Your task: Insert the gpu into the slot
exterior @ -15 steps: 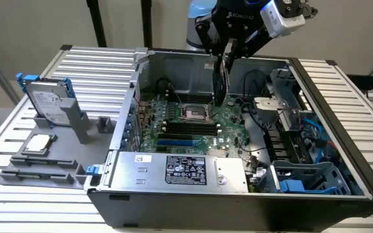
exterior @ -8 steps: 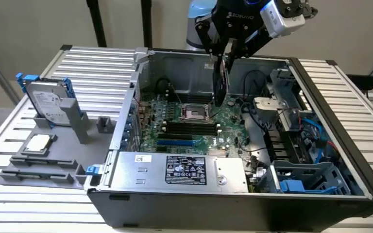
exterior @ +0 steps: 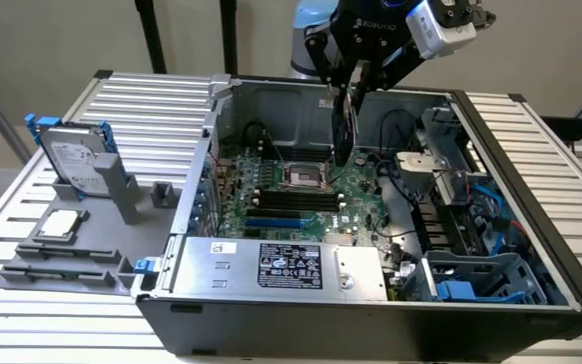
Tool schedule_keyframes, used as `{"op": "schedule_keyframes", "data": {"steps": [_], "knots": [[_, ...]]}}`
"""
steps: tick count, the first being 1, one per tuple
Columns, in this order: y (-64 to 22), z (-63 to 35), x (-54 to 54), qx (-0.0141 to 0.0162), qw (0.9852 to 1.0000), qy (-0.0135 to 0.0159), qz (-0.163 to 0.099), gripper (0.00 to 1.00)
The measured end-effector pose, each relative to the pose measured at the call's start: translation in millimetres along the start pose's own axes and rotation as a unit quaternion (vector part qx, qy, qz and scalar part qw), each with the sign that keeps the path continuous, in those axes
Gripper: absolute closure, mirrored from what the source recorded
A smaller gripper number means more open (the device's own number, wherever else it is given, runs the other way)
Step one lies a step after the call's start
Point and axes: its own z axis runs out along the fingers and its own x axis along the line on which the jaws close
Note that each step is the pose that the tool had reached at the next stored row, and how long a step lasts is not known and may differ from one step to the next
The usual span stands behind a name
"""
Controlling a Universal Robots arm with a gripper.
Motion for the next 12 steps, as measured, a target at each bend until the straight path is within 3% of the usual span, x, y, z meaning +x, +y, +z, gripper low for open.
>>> {"op": "schedule_keyframes", "data": {"steps": [6,12], "knots": [[0.0,0.1,0.0,0.0021,0.9986,0.004,-0.053,0.74],[0.0,0.3,-0.1,0.0044,0.9941,0.0082,-0.108,0.74]]}}
